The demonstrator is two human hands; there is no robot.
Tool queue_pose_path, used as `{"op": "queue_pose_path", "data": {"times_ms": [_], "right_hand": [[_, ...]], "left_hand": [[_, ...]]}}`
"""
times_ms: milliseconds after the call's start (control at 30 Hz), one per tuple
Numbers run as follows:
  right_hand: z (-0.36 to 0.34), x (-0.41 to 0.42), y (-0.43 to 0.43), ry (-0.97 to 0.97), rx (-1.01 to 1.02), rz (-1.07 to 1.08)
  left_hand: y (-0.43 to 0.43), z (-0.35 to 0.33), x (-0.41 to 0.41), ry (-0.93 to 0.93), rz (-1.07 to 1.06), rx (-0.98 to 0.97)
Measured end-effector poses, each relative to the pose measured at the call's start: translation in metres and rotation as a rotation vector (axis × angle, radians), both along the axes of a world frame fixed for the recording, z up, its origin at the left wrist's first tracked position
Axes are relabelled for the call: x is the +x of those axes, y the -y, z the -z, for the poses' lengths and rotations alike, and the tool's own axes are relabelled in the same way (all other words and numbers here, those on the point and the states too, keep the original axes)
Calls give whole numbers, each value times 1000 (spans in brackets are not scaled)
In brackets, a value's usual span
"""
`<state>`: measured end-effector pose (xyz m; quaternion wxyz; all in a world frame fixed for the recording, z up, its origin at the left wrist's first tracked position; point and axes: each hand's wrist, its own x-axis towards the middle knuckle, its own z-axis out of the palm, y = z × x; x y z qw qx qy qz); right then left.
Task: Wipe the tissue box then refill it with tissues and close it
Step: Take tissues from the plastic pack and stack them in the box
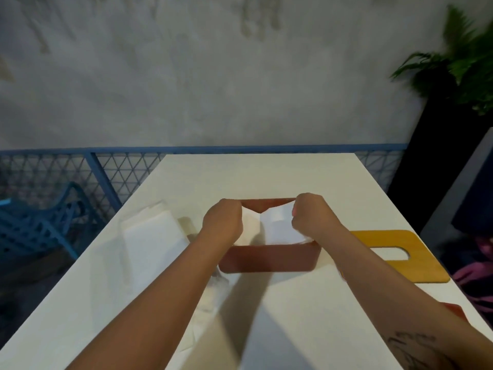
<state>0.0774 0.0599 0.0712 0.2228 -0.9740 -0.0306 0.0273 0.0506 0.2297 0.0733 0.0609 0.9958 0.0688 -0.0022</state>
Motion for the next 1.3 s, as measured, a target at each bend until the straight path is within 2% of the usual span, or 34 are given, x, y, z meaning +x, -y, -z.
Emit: {"op": "queue_pose_path", "data": {"times_ms": [300,667,733,833,933,1067,1300], "right_hand": [[0,-1,-11,-25,-214,-85],[-8,2,-14,44,-398,-102],[-12,6,-13,10,-370,-170],[-13,10,-12,-152,-285,-289],[-12,8,-11,-272,-307,-349],[-3,6,-11,-260,-378,-400],[4,15,-13,-269,-364,-389]], "left_hand": [[6,3,11,-164,-22,8],[9,-7,8,40,114,189],[8,-9,11,1,144,177],[5,-6,18,-134,160,163],[3,1,26,-261,171,162],[6,2,27,-377,200,145],[4,4,26,-449,210,67]]}}
